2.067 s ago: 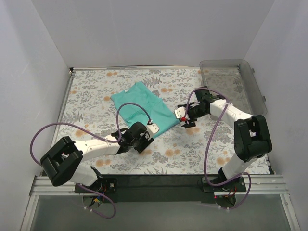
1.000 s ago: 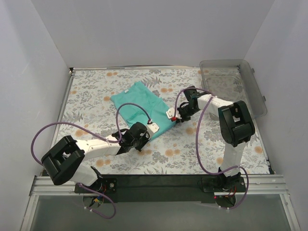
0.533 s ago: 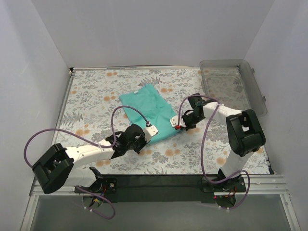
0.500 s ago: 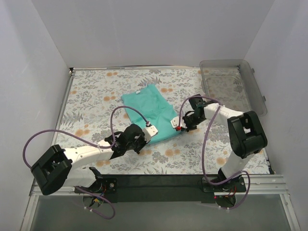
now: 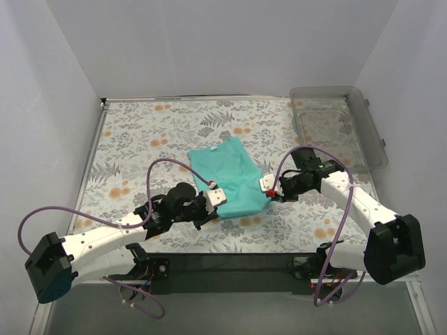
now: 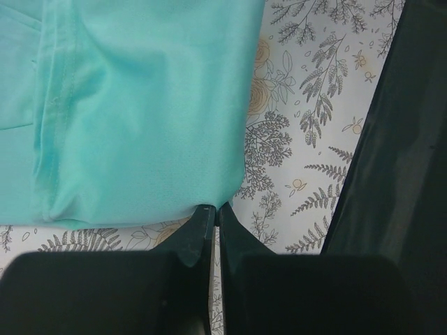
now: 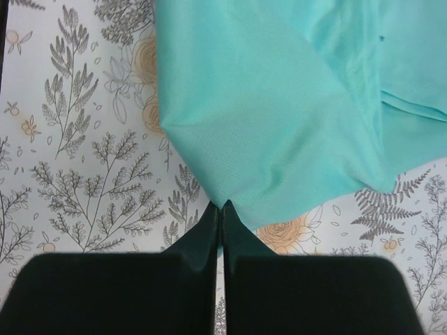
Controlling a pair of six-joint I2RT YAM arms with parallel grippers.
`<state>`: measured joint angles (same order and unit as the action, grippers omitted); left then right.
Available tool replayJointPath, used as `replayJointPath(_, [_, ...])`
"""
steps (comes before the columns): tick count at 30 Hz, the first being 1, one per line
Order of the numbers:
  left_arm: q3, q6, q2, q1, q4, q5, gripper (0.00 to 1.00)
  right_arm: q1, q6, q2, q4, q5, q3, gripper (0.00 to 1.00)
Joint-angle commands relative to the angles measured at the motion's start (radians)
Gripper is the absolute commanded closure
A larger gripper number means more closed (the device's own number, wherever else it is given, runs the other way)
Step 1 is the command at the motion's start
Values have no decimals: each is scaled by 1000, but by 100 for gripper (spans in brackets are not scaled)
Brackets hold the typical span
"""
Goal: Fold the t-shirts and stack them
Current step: Fold the tshirt
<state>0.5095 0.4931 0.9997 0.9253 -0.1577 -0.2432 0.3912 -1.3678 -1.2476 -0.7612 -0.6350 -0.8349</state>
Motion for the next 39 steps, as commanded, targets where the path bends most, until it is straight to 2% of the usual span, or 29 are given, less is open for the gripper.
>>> replayJointPath(1, [35,-25,-47,3,-46,-19,100,1,110,2,-47,-54,-102,99])
replayJointPath(9, [83,-129,-49,0,-72,97,100,3,205,-130,-64,-57,-375,99])
replayJointPath(16, [89,-203,-49,-66,3,177,100,1,226,-265,-70,-37,-552,99])
replayJointPath(25, [124,-260,-33,-209,99,131,100,0,262,-346,-67,-45,-693,99])
replayJointPath(39, [193,-310,131,-358,196,68,100,0,326,-509,-58,-55,-905,99])
